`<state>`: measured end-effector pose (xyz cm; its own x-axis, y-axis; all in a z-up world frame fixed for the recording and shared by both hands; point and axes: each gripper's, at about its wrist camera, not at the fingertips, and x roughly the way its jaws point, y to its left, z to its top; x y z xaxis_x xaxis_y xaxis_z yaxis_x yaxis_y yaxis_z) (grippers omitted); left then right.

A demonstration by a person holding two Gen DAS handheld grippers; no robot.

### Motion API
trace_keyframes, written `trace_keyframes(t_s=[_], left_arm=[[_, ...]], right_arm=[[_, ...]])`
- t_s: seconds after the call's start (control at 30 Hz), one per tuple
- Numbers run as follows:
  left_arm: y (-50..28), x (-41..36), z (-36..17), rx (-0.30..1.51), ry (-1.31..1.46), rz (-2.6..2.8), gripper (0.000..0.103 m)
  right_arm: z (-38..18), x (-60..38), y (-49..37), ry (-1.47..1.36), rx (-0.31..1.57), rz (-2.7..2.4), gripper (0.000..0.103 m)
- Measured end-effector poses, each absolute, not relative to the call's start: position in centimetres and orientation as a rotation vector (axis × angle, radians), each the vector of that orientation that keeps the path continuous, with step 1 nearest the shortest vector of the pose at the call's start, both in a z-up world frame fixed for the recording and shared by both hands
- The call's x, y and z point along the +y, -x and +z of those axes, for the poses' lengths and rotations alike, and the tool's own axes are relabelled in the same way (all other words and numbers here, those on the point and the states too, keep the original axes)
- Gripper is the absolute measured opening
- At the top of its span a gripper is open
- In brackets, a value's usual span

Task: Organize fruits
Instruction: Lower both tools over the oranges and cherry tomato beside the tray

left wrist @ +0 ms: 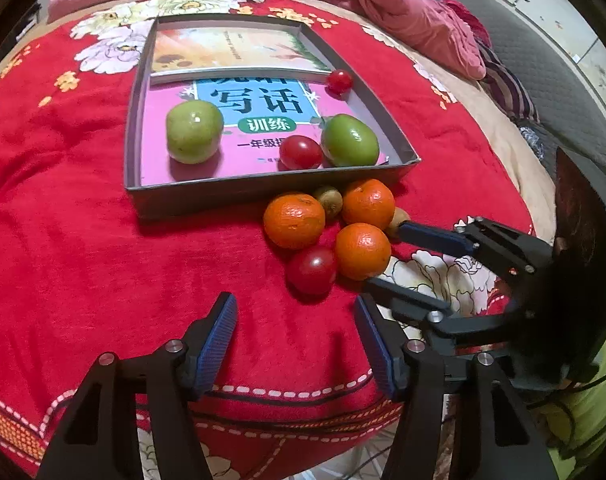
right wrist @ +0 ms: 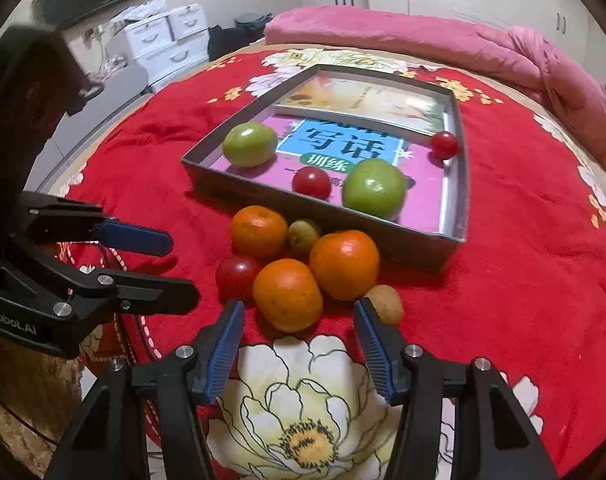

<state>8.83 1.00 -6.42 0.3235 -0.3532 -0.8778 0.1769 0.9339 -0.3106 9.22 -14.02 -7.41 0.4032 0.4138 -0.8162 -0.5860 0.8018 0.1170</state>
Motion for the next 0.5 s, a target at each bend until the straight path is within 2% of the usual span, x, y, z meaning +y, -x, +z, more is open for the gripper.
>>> trace_keyframes(t_s=[0.07,0.43,0.5], left_arm=[[-9.0,0.8,-6.6,1.197,0.162,-0.352,0.058],[-10.1,0.3,-7.9,1.219,0.171,-0.37,0.053],[-10.4,0.1,-8.1,1.222,0.172,-0.376,0.049]], right_arm=[[-7.8,-13.7,-9.4,0.214,0.969,0.644,0.049],[-9.0,-13.7,-10.2,0.19,0.981,0.663,0.047],[-9.0,-13.9,-10.3,0.175,0.982,0.667,0.046]])
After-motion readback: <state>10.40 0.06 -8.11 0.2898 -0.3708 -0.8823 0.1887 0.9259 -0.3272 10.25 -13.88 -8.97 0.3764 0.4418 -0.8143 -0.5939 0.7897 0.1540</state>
